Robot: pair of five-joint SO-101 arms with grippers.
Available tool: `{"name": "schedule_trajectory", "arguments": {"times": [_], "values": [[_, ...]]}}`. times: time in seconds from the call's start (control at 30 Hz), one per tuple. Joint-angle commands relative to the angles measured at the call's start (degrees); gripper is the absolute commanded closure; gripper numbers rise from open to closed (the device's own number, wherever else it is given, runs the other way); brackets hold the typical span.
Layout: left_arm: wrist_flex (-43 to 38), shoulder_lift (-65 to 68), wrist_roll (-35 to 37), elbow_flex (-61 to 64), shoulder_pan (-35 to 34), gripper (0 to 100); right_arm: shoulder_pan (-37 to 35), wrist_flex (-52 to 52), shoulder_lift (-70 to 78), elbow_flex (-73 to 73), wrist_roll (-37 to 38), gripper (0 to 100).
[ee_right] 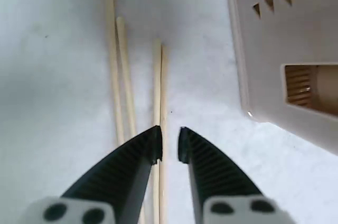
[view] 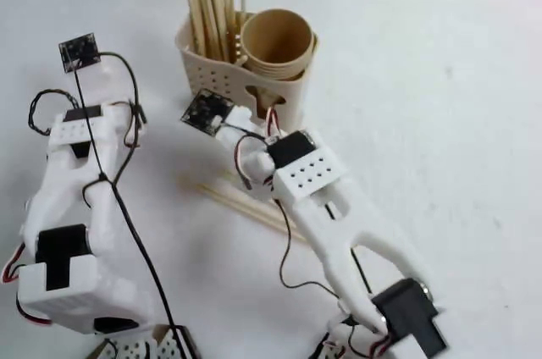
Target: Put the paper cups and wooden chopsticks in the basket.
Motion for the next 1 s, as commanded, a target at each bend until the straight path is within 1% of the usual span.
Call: {"name": "schedule_trajectory", "arguments": {"times": [0.0,0.13,0.2,0.57,0.67,0.83,0.9,0.97], "values": [[-1.58,-1.63,-0.79,-0.7,-0.31,83,1.89,-3.82,7.34,-0.26,4.31,81.5],[-1.58,-1.63,-0.79,-0.7,-0.31,83,2.24,-9.8,15.6,-0.7,5.27,82.9],[-1.58,-1.63,-0.79,-0.7,-0.31,83,2.24,-11.03,18.07,-0.79,5.54,82.9],[-1.67,-1.63,-0.79,-0.7,-0.22,83,2.33,-11.21,20.62,-0.35,5.63,82.9],[-1.49,-1.63,-0.79,-0.7,-0.22,83,2.33,-10.95,23.43,-1.49,5.63,82.9],[-1.49,-1.63,-0.79,-0.62,-0.22,83,2.95,-6.02,26.68,-6.42,5.27,83.0],[-1.49,-1.63,-0.79,-0.62,-0.22,83,2.95,-5.85,26.95,-6.51,5.54,86.8],[-1.49,-1.63,-0.79,-0.62,-0.22,83,2.95,-6.2,26.24,-6.42,5.19,96.9]]}}
